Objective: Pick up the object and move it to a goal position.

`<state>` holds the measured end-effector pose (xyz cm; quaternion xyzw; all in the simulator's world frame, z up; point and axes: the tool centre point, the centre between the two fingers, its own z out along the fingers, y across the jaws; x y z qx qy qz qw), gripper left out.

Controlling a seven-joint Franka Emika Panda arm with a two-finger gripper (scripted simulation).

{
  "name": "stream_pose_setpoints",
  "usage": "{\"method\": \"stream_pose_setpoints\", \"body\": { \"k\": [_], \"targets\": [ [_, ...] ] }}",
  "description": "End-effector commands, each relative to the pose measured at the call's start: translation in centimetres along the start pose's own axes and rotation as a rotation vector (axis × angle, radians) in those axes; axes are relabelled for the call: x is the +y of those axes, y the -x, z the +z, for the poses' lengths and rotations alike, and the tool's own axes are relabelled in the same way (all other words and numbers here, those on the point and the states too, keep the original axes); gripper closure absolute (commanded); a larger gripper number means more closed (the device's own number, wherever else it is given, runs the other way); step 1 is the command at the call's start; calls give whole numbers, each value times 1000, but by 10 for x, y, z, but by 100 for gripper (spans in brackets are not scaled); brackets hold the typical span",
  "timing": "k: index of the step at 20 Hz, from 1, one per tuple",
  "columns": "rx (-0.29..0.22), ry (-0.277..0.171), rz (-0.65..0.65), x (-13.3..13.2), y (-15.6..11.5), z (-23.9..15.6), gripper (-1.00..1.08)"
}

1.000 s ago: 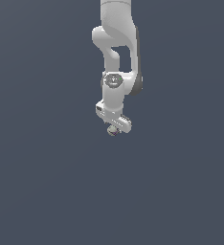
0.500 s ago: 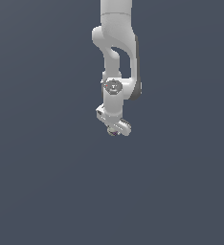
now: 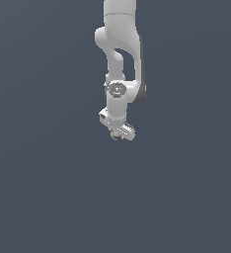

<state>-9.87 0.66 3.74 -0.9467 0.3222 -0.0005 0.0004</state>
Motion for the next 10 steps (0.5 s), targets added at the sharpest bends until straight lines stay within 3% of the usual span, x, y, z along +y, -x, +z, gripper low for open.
{"method": "stream_pose_setpoints", "body": {
  "k": [1,10],
  "targets": [
    [0,0,0,0,0,0,108],
    [0,1,1,-21,-7,-18,108]
  ]
}}
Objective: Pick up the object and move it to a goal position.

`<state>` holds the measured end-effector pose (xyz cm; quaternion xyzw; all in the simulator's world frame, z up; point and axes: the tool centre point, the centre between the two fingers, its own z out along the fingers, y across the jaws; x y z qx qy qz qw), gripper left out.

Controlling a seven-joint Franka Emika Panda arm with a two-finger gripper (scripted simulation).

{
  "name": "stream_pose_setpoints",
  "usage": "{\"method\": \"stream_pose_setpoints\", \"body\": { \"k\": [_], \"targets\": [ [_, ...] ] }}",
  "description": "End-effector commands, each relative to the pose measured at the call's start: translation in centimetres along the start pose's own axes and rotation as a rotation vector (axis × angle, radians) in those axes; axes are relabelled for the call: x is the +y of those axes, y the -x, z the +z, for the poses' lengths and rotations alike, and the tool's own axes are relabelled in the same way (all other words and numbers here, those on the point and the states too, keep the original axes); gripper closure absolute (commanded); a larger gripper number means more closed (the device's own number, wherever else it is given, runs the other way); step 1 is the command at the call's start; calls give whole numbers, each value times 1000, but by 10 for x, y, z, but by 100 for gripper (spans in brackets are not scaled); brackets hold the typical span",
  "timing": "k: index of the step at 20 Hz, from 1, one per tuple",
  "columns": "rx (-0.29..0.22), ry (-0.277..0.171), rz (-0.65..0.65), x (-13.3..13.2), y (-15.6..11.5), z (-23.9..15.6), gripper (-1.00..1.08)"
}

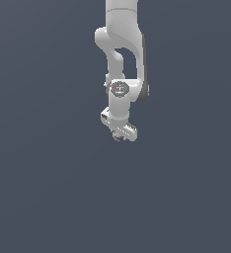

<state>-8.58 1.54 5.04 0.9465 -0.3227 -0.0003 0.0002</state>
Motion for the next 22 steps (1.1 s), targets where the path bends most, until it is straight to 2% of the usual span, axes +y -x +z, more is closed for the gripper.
{"method": "stream_pose_setpoints", "body": {
  "k": [1,14,22],
  "targets": [
    [1,-1,0,-10,-3,-9,108],
    [1,0,0,-88,-29,-76,108],
    [1,0,0,-116,-40,-98,108]
  ]
}}
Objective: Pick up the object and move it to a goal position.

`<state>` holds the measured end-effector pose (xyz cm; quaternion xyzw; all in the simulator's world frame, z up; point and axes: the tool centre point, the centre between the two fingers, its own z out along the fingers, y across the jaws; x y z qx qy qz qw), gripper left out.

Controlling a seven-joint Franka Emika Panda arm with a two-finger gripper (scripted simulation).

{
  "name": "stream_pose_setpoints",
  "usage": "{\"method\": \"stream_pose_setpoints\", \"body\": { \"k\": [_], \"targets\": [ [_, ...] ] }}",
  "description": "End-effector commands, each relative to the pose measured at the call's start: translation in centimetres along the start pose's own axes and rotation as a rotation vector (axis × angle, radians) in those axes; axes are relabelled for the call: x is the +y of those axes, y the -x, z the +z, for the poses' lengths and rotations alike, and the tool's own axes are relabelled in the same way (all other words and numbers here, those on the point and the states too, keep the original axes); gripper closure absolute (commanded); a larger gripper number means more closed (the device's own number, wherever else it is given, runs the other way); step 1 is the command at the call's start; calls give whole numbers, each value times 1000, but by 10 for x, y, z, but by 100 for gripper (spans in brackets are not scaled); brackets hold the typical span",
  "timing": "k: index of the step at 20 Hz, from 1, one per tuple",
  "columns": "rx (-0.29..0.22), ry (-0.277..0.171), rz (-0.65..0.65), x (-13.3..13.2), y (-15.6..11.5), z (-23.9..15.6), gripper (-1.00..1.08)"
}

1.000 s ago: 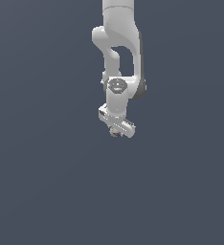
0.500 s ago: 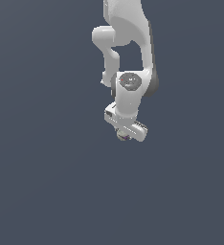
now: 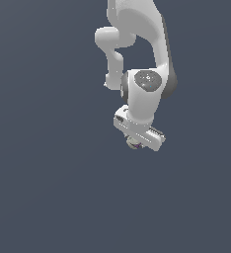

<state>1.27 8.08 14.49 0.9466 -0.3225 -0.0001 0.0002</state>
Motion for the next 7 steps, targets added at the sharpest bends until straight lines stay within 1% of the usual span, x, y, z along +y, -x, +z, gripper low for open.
{"method": "stream_pose_setpoints", "body": {
  "k": [1,7],
  "targets": [
    [0,0,1,-6,-3,-5,108],
    [0,0,1,-11,-5,-9,108]
  ]
}}
